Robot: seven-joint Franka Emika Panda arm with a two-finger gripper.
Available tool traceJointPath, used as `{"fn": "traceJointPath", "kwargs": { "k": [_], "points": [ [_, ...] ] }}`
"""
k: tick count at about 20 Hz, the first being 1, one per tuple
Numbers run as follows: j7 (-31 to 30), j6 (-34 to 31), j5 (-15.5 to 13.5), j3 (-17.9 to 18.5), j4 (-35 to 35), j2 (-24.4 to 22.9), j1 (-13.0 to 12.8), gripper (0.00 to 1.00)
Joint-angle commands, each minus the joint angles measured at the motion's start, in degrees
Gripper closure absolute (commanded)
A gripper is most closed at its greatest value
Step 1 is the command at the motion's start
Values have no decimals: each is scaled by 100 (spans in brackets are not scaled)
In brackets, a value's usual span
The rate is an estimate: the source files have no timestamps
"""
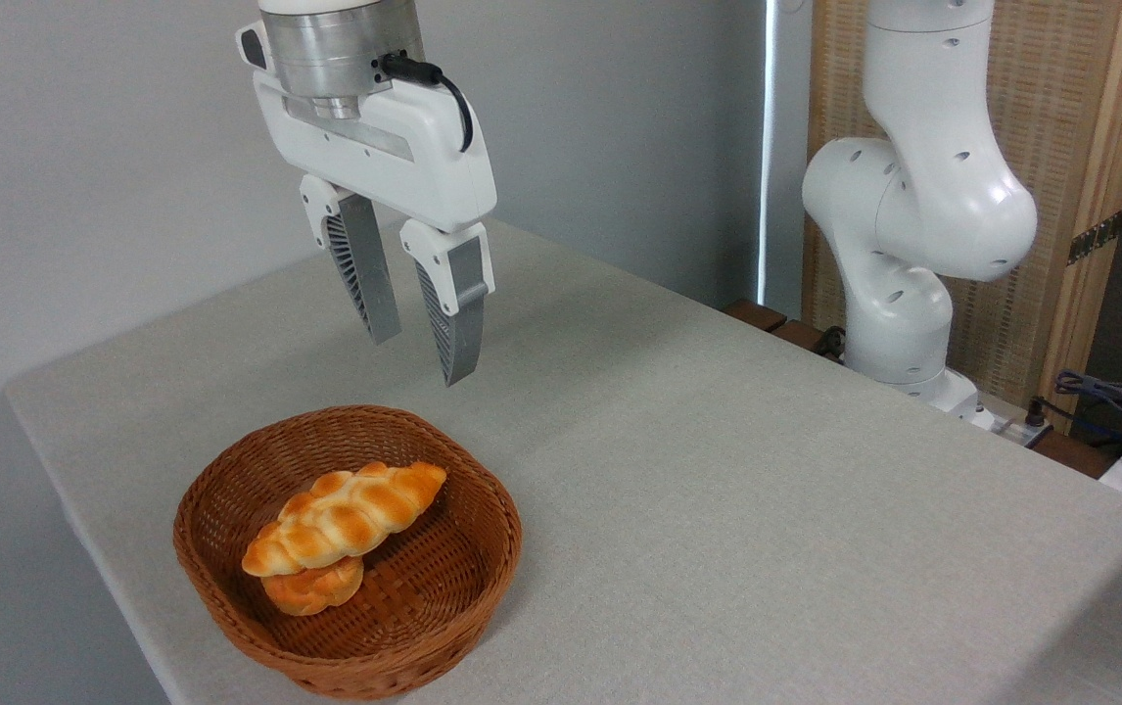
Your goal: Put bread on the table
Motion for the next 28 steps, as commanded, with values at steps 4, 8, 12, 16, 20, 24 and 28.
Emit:
{"fn": "traceJointPath", "kwargs": {
  "k": [4, 8, 12, 16, 20, 24, 28],
  "points": [
    [127, -74, -12, 140, 18, -57, -47, 0],
    [127, -74, -12, 166, 18, -57, -47, 0],
    [127, -74, -21, 175, 18, -57, -47, 0],
    [136, -74, -12, 166, 9, -65, -47, 0],
    [136, -65, -12, 166, -17, -74, -47, 0],
    [136, -48, -12, 166, -43, -83, -47, 0],
    [136, -47, -12, 166, -70, -92, -47, 0]
  ]
}}
